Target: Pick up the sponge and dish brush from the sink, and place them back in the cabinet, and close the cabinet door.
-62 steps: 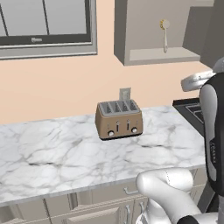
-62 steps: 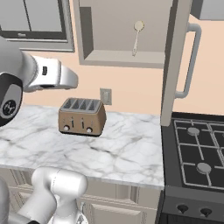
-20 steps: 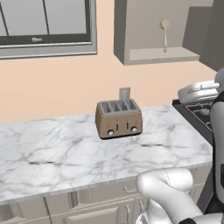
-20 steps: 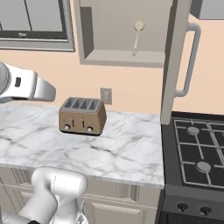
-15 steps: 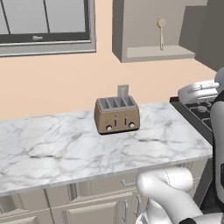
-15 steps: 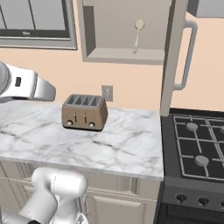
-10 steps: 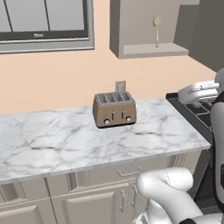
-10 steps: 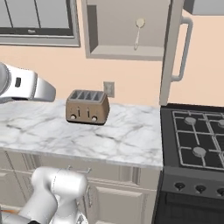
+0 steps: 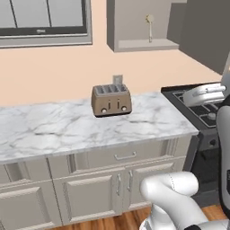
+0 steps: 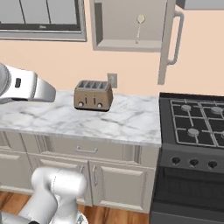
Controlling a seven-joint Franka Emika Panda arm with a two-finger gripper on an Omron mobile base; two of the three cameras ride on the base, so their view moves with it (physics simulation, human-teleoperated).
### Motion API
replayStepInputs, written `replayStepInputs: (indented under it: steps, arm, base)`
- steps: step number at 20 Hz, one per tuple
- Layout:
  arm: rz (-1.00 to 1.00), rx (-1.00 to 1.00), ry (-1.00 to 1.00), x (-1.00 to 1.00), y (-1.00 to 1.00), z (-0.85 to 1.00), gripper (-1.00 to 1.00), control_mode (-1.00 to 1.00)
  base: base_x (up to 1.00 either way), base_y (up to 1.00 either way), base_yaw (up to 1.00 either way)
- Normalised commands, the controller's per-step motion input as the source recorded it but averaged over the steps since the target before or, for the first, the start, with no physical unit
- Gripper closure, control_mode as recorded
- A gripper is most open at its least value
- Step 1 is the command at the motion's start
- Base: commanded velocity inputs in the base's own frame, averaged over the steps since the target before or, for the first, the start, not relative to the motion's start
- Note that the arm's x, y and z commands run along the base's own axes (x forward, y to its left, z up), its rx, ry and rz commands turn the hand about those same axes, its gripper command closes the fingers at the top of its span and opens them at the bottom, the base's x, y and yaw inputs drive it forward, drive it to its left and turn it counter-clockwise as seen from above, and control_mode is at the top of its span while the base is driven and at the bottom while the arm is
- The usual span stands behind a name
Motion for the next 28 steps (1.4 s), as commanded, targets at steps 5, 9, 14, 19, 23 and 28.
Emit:
replayStepInputs:
  steps: [5, 9, 14, 19, 23, 28]
  arm:
    - [0.0, 0.0, 0.0, 0.0, 0.0, 0.0, -1.0, 1.0]
    - [0.0, 0.0, 0.0, 0.0, 0.0, 0.0, -1.0, 1.0]
    - [0.0, 0.0, 0.0, 0.0, 0.0, 0.0, -1.0, 1.0]
    - [0.0, 0.0, 0.0, 0.0, 0.0, 0.0, -1.0, 1.0]
    - [0.0, 0.0, 0.0, 0.0, 0.0, 0.0, -1.0, 1.0]
    - [0.0, 0.0, 0.0, 0.0, 0.0, 0.0, -1.0, 1.0]
  base:
    - [-0.48, -0.12, -0.14]
    - [-0.15, -0.08, -0.26]
    - [-0.03, -0.11, -0.36]
    - [0.0, -0.06, -0.42]
    - [0.0, -0.04, -0.43]
    - [-0.06, -0.1, -0.45]
